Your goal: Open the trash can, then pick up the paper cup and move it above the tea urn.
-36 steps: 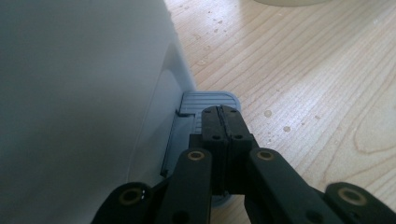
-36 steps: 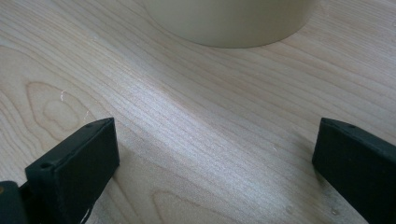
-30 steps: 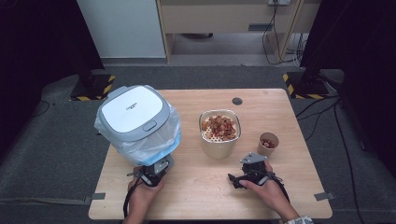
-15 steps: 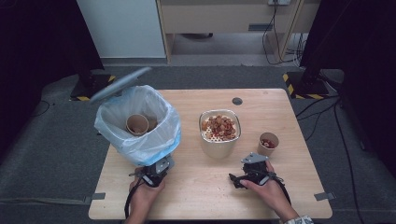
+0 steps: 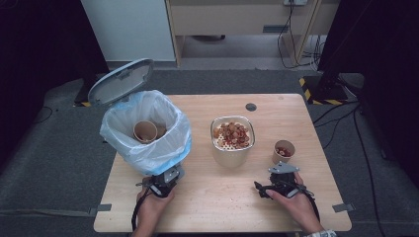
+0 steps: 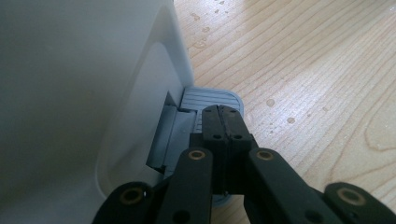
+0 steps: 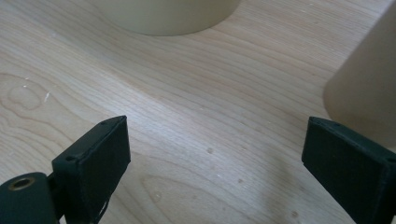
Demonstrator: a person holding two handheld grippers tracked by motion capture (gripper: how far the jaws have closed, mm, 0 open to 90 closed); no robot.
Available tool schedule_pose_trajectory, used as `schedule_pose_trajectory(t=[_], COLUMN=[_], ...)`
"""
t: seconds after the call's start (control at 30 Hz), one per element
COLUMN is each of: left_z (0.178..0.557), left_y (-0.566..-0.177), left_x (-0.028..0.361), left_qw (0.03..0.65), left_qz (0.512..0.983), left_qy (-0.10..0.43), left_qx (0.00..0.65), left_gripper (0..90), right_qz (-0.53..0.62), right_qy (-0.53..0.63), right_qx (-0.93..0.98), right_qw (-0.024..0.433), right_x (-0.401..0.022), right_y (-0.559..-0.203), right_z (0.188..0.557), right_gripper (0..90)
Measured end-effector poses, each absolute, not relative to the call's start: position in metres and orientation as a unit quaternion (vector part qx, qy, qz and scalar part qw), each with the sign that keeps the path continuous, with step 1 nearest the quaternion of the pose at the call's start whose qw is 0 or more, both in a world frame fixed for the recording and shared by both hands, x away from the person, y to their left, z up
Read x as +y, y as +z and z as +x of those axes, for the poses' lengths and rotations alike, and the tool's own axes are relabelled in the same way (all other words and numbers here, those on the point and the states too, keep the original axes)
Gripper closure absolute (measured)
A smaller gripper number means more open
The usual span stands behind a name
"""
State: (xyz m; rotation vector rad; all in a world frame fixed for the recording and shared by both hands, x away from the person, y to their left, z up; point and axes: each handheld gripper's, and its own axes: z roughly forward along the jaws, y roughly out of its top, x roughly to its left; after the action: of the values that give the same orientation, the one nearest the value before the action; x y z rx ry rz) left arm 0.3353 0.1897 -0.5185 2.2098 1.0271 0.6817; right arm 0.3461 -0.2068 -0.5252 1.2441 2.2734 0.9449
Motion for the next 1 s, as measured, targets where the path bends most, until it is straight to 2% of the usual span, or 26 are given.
schedule_pose_trajectory(t=[0.5, 1.0], left_z=[0.336, 0.336], left_y=[-0.518, -0.518], left_x=[0.19, 0.189], left_qw=[0.301, 0.301], left_qz=[0.833, 0.832], left_qy=[0.256, 0.255], left_qx=[0.388, 0.389], left_gripper=[89.1, 89.0], right_qz=[0.499, 0.545], right_qy=[0.316, 0.34], right_qx=[0.775, 0.715], right_qw=[0.228, 0.275], right_x=[-0.243, -0.261], right_y=[-0.516, -0.513], right_z=[0.34, 0.366], right_gripper=[6.7, 12.2])
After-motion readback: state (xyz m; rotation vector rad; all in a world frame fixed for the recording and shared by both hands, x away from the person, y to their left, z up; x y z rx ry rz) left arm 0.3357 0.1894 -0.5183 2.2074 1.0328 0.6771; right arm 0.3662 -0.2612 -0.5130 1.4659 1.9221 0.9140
